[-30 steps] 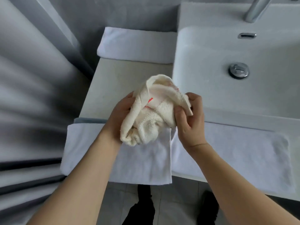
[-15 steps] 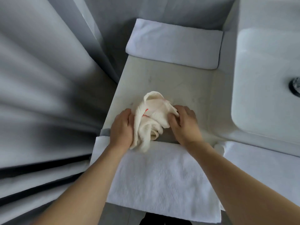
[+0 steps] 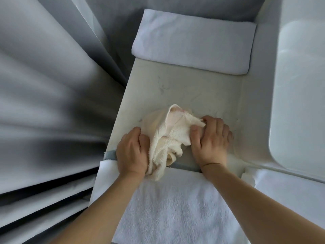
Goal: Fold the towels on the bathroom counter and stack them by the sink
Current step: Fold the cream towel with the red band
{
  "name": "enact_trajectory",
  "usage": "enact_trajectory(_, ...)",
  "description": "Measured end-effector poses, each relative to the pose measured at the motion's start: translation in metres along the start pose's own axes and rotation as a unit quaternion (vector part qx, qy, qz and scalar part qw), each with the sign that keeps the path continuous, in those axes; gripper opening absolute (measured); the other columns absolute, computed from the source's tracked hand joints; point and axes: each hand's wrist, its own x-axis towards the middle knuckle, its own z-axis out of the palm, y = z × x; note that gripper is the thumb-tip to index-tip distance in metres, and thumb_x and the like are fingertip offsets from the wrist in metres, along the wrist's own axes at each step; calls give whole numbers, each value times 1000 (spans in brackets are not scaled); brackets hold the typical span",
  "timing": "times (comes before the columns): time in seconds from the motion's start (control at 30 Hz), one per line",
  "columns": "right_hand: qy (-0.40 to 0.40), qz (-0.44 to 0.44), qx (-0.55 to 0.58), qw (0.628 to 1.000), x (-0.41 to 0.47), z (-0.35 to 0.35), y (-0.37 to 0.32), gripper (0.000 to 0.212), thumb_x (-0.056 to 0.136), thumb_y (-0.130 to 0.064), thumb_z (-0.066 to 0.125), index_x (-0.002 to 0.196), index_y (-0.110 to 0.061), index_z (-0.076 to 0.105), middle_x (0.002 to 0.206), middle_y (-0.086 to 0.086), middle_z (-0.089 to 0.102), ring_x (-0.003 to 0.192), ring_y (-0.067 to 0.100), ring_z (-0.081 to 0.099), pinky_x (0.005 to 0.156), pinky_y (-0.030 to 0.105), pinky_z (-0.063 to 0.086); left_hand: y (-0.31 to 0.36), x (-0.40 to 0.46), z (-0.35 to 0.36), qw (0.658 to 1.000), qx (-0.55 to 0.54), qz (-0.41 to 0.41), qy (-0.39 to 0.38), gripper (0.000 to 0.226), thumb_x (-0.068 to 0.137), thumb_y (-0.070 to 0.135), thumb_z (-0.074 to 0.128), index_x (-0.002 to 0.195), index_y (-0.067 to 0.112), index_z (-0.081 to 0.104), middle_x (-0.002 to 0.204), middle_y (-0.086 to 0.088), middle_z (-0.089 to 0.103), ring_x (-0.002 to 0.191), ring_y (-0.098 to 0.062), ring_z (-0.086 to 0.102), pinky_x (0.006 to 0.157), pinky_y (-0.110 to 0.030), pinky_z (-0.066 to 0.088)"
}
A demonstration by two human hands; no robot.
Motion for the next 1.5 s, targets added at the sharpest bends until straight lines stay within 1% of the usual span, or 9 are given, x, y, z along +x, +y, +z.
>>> enact_trajectory(0.23, 60, 105, 8, 993, 6, 4, -1, 42, 99, -38, 25, 110, -13, 57, 107, 13, 55, 93, 34, 49, 88, 40, 29, 50, 76, -22, 994, 71, -38, -75, 19, 96, 22, 44, 83, 9, 48, 75, -2, 53, 72, -25, 50, 58, -34, 33)
enact_trajectory(0.37, 73, 128, 29, 989, 9, 6, 0, 45, 99, -38, 20, 119, -18, 55, 111, 7, 55, 98, 29, 50, 94, 36, 28, 97, 83, -47, 950, -3, 307, 63, 7, 88, 18, 48, 84, 14, 44, 74, 2, 47, 68, -15, 42, 65, -26, 34)
enact_trajectory(0.47, 80, 129, 26, 988, 9, 5, -1, 43, 98, -37, 22, 118, -17, 55, 108, 6, 55, 96, 29, 50, 92, 35, 29, 105, 67, -32, 899, 51, 403, -163, 23, 88, 34, 49, 105, 19, 53, 97, 8, 56, 87, -13, 51, 76, -26, 41)
enact_trajectory(0.6, 85, 131, 22, 988, 9, 7, 0, 43, 96, -41, 27, 117, -18, 56, 110, 5, 56, 99, 29, 50, 93, 34, 28, 70, 82, -3, 877, 267, 297, -266, 77, 80, 63, 55, 143, 24, 36, 143, 0, 41, 125, -26, 40, 96, -41, 43)
enact_trajectory(0.8, 95, 121, -2, 988, 9, 7, -2, 47, 95, -42, 30, 117, -13, 59, 110, 10, 57, 97, 33, 51, 92, 39, 32, 62, 100, 3, 925, -26, 225, -306, 22, 88, 38, 66, 101, 21, 62, 90, 6, 67, 86, -17, 62, 73, -38, 52)
enact_trajectory(0.93, 88, 131, -3, 987, 8, 6, -3, 47, 92, -41, 30, 120, -15, 59, 111, 10, 56, 98, 33, 51, 92, 41, 33, 68, 99, -12, 909, -197, 87, -355, 25, 82, 47, 67, 97, 27, 70, 92, 7, 74, 91, -10, 69, 90, -41, 55)
enact_trajectory(1.2, 65, 117, -12, 991, 7, 2, -4, 51, 87, -52, 35, 105, -12, 61, 109, 11, 52, 95, 33, 49, 92, 42, 36, 81, 121, -47, 771, -478, 10, -420, 25, 87, 36, 64, 106, 27, 76, 107, -3, 75, 105, -25, 70, 81, -38, 57)
enact_trajectory(1.4, 48, 120, -29, 991, 8, 2, -6, 59, 84, -59, 35, 119, -17, 58, 112, 8, 49, 98, 31, 46, 93, 39, 32, 86, 131, -19, 912, -192, -92, -351, 33, 79, 38, 61, 105, 18, 65, 100, -10, 71, 94, -29, 67, 84, -43, 54)
enact_trajectory(1.5, 58, 128, -45, 989, 8, 2, -8, 58, 81, -54, 38, 123, -18, 54, 115, 8, 49, 104, 29, 40, 95, 39, 27, 99, 140, -17, 900, -292, -94, -311, 26, 70, 30, 61, 91, 18, 72, 89, -5, 74, 87, -24, 71, 72, -37, 56)
